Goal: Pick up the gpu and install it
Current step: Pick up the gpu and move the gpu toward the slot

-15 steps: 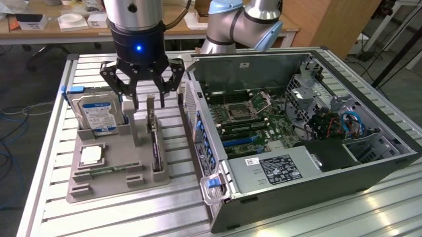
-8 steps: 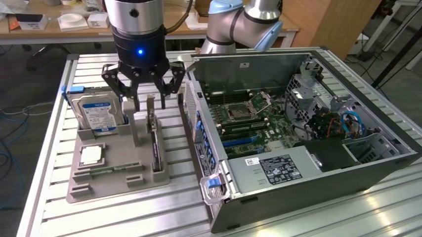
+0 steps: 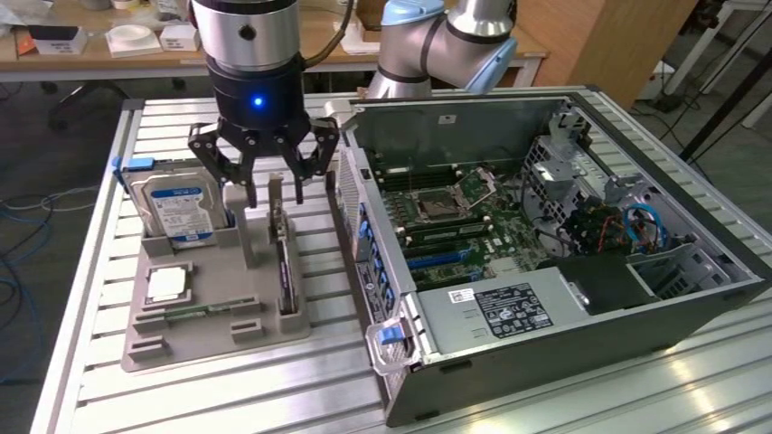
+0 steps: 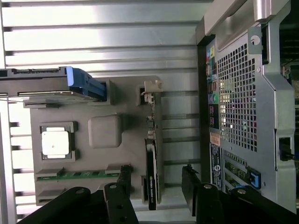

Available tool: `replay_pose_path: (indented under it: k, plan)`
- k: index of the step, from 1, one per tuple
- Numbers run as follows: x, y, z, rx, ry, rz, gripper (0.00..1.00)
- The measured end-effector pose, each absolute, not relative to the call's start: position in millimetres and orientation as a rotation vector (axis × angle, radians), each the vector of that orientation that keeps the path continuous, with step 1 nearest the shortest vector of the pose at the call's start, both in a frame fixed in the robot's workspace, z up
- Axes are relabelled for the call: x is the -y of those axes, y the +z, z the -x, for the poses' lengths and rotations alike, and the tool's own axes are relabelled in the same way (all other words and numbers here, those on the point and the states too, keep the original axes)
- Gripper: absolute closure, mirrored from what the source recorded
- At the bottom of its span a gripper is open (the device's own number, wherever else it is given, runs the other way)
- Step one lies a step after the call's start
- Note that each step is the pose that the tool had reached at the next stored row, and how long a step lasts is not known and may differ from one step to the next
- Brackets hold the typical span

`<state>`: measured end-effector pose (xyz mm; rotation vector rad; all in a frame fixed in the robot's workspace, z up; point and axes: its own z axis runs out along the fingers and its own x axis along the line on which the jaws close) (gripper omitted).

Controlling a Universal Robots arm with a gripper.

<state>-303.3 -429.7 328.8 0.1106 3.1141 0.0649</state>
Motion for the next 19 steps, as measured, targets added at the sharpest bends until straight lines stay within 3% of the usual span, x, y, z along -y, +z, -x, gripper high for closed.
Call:
replay_pose_path:
  k: [19]
  plan:
    - [430,311,303,-3.114,0.063,-0.111,0.44]
